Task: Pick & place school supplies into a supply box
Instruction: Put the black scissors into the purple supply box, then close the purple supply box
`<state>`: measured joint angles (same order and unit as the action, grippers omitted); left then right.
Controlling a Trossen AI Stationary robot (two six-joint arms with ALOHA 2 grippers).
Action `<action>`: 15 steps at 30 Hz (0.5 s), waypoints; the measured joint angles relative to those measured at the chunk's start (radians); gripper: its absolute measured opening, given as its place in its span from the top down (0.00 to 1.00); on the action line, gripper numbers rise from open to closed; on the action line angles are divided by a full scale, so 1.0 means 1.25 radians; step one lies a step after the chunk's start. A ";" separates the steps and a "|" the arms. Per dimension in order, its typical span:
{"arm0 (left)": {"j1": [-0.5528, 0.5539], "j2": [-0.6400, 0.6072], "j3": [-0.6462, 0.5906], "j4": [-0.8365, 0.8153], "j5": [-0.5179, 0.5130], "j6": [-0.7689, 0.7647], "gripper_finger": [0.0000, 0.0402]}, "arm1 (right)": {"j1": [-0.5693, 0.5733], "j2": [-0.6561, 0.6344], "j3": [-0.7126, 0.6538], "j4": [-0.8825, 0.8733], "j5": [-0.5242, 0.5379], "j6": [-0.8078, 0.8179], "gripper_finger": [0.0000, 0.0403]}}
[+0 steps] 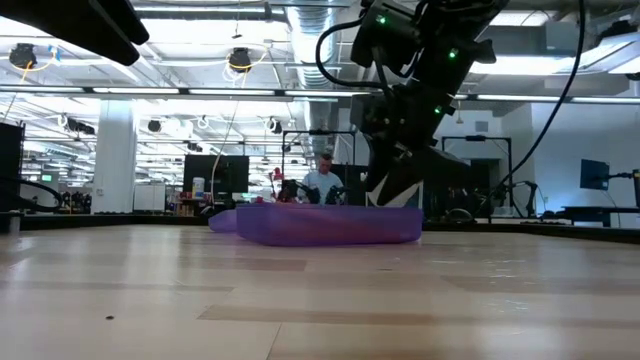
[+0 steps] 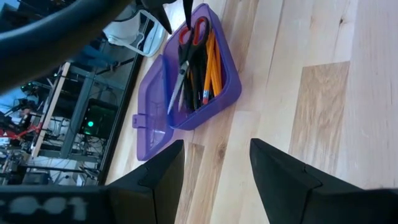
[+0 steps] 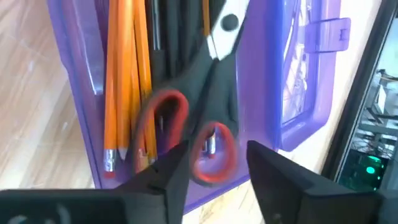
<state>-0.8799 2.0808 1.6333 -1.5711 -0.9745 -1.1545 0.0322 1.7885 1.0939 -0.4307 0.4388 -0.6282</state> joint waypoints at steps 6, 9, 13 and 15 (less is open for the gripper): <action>0.000 0.000 0.000 0.000 -0.001 0.000 0.56 | 0.000 -0.013 -0.001 -0.006 0.021 0.042 0.50; 0.000 0.000 0.000 0.000 -0.011 0.003 0.56 | 0.002 -0.045 0.000 0.004 0.029 0.089 0.48; 0.002 0.000 0.000 0.000 -0.037 0.004 0.56 | 0.016 -0.078 0.000 0.083 -0.016 0.145 0.50; 0.005 0.000 0.000 0.001 -0.049 0.003 0.56 | 0.026 -0.079 0.001 0.144 -0.037 0.147 0.54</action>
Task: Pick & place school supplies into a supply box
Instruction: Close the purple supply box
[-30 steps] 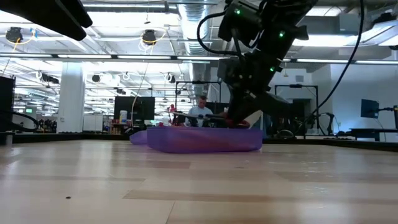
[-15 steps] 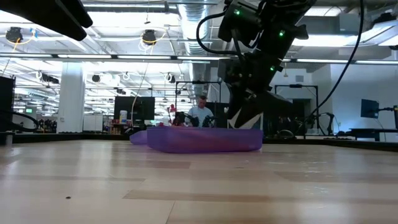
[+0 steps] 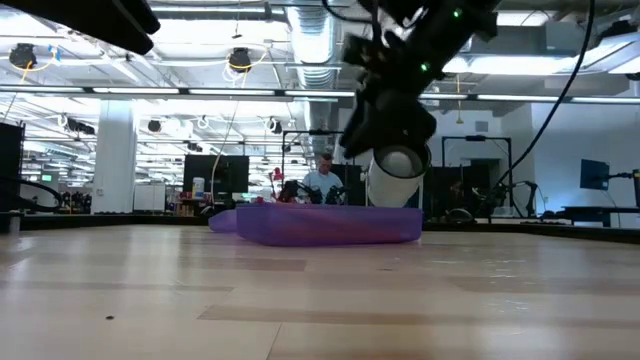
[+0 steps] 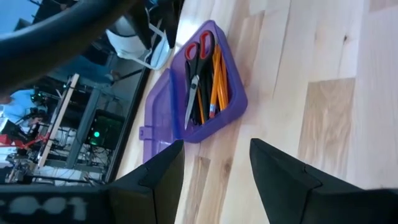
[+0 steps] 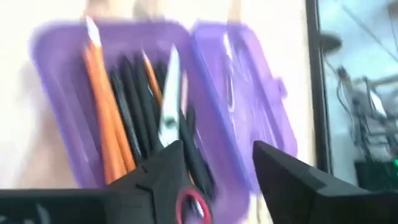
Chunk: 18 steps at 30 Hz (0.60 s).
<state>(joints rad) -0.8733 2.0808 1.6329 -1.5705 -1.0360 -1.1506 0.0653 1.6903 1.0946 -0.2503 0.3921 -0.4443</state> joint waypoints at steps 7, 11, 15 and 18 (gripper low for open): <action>0.008 0.000 0.000 0.015 0.001 -0.005 0.56 | 0.019 0.054 -0.001 0.181 -0.043 0.015 0.76; 0.008 0.000 0.000 0.013 -0.006 0.024 0.56 | 0.022 0.053 -0.001 0.250 -0.021 0.119 0.93; 0.011 0.000 0.000 0.013 -0.015 0.020 0.56 | 0.015 0.051 -0.001 0.222 0.046 0.319 0.98; 0.011 0.000 0.000 0.013 -0.020 0.012 0.56 | 0.014 0.051 -0.001 0.197 0.054 0.431 0.98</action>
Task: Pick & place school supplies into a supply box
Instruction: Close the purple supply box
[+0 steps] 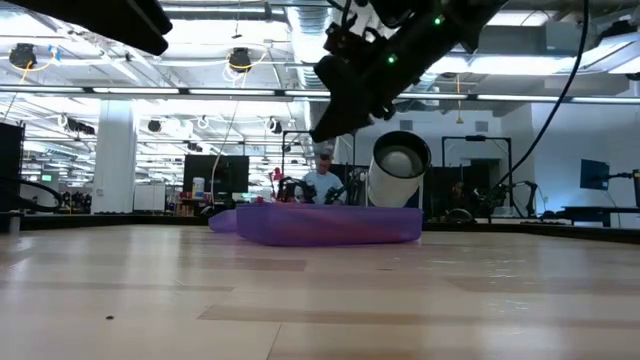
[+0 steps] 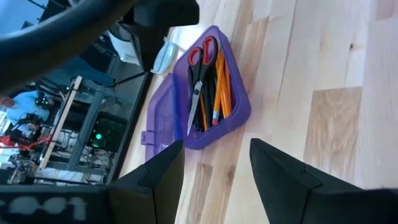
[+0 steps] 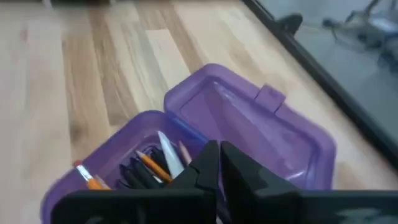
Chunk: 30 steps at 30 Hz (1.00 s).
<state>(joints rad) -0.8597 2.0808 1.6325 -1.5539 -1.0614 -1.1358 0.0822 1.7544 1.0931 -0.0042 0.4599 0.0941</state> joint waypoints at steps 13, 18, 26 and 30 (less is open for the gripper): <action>0.024 0.000 0.000 0.000 -0.020 -0.029 0.56 | 0.037 0.001 -0.003 -0.046 0.051 0.153 1.00; 0.025 0.000 0.000 0.000 -0.037 -0.028 0.56 | 0.039 0.002 -0.003 -0.050 0.045 0.176 1.00; 0.025 0.000 0.000 0.003 -0.034 -0.033 0.56 | 0.039 0.099 -0.005 0.020 -0.042 0.179 1.00; 0.025 0.000 0.000 0.000 -0.028 -0.035 0.56 | 0.036 0.134 -0.004 0.049 -0.072 0.179 1.00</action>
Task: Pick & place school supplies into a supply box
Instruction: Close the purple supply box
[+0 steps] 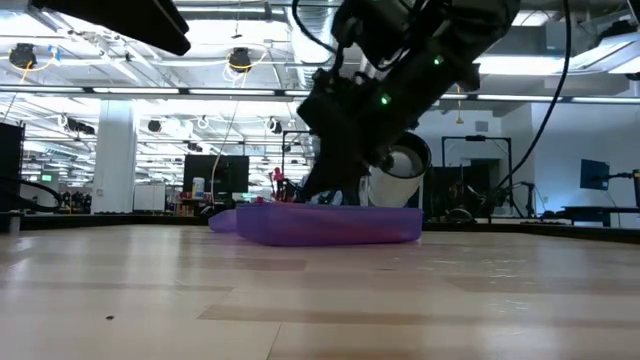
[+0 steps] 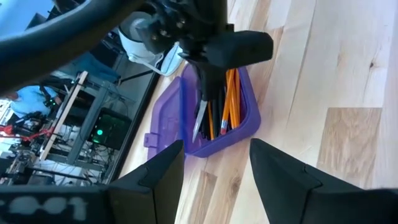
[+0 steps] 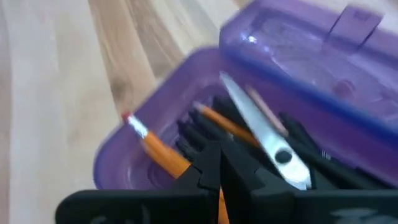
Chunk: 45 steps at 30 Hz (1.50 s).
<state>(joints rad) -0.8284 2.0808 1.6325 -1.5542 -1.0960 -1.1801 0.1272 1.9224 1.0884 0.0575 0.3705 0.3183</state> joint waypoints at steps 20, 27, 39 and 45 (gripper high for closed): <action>0.000 0.000 0.000 -0.008 -0.007 0.002 0.56 | 0.074 0.021 0.003 -0.048 -0.089 -0.010 1.00; 0.002 0.000 0.000 -0.013 -0.010 0.002 0.56 | 0.109 0.021 0.002 -0.118 -0.090 -0.010 1.00; 0.028 0.000 0.000 -0.014 -0.009 0.030 0.56 | 0.059 -0.100 0.000 -0.271 -0.041 -0.053 1.00; 0.041 0.000 0.000 -0.014 -0.009 0.040 0.56 | 0.041 -0.140 0.000 -0.214 -0.011 -0.107 1.00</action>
<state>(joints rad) -0.7767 2.0808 1.6325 -1.5713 -1.1076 -1.1297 0.1790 1.7469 1.0890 -0.2100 0.3573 0.1847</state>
